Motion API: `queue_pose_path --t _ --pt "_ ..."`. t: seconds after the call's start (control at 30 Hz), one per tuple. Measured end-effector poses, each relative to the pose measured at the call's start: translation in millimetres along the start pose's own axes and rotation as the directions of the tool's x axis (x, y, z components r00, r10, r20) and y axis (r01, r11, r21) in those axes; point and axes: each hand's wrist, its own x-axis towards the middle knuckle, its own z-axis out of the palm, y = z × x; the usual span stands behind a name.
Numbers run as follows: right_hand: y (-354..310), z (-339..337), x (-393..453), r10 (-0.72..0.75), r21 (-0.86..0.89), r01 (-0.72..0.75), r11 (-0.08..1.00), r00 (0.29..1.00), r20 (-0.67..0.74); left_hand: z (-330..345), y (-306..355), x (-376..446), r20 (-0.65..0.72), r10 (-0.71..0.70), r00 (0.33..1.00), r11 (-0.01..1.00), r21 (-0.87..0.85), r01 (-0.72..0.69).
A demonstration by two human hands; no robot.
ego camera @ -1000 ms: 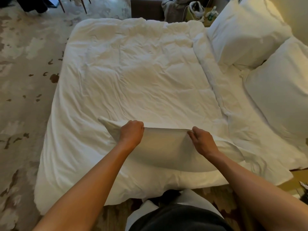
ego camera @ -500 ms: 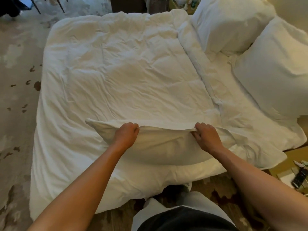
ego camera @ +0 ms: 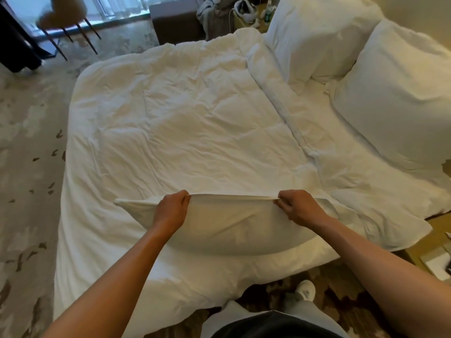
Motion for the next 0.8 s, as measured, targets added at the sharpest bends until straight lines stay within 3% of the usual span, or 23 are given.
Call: queue_pose_path --t 0.17,0.37,0.8 --pt "7.1 -45.3 -6.2 -0.035 0.039 0.041 0.998 0.989 -0.142 -27.1 56.4 12.0 -0.1 -0.023 0.995 0.996 0.084 0.032" --pt "54.3 -136.9 -29.8 -0.059 0.074 0.089 0.993 0.939 -0.338 -54.8 164.7 37.3 -0.213 0.09 0.973 0.991 0.12 -0.065" --pt "251.5 -258.1 -133.4 0.26 0.203 -0.172 0.964 0.768 -0.585 28.5 430.7 85.8 -0.12 0.376 0.919 0.927 0.069 -0.37"
